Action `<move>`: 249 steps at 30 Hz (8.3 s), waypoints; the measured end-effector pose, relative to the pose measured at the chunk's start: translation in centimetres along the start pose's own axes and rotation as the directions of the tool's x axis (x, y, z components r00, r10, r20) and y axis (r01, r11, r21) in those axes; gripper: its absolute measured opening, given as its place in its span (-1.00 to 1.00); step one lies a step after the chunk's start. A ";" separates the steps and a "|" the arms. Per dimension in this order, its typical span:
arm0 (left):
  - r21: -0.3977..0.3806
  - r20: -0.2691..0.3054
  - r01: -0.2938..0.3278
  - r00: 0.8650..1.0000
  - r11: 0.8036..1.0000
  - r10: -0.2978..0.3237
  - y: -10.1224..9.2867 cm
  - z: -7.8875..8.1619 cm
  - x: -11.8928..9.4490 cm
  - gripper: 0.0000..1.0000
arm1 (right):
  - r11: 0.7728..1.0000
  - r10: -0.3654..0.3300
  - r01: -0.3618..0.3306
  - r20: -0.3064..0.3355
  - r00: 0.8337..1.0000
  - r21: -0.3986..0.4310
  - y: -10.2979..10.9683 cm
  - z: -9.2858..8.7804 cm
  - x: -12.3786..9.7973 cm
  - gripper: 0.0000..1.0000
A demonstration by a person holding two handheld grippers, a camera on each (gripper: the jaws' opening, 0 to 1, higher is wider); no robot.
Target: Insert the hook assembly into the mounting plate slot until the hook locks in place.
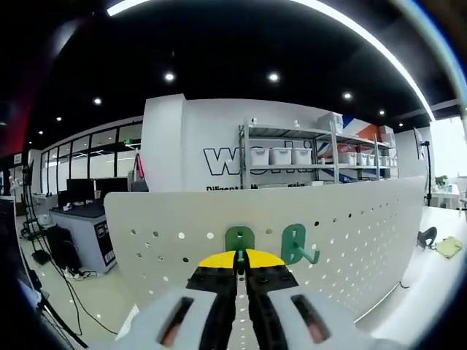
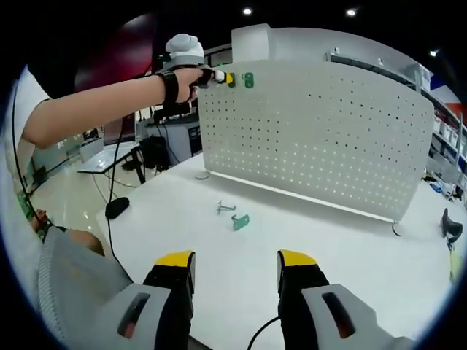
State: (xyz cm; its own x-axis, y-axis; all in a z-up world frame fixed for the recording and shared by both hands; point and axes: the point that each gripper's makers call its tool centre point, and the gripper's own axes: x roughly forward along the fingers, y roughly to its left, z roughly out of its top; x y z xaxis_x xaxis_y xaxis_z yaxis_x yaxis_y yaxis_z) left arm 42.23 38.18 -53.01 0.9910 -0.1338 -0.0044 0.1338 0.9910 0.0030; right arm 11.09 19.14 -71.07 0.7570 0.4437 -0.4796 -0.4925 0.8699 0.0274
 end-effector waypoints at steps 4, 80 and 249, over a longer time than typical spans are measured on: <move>-0.002 -0.014 0.002 1.000 1.000 -0.002 0.1 -0.2 0.2 -0.92 | 1.000 0.003 -0.003 -0.001 1.000 0.001 0.0 0.0 0.2 -0.09; 0.000 -0.072 0.285 0.956 0.959 -0.284 -3.3 -4.4 -10.9 -0.38 | 0.996 0.081 -0.083 0.074 0.994 0.017 -0.8 0.2 0.0 -0.09; -0.253 -0.333 0.333 0.851 0.908 -0.405 -9.2 -18.3 -21.6 -0.94 | 0.948 0.264 -0.299 0.253 0.931 0.112 2.0 2.6 -0.2 -0.16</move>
State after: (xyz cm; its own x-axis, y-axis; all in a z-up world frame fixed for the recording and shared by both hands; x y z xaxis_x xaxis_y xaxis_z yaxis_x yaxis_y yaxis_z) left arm 19.56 31.99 -71.29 0.7880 -0.5143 -0.3383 0.4509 0.8564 -0.2517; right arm 11.09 21.34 -68.63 0.6833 0.6971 -0.2174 -0.6451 0.7158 0.2675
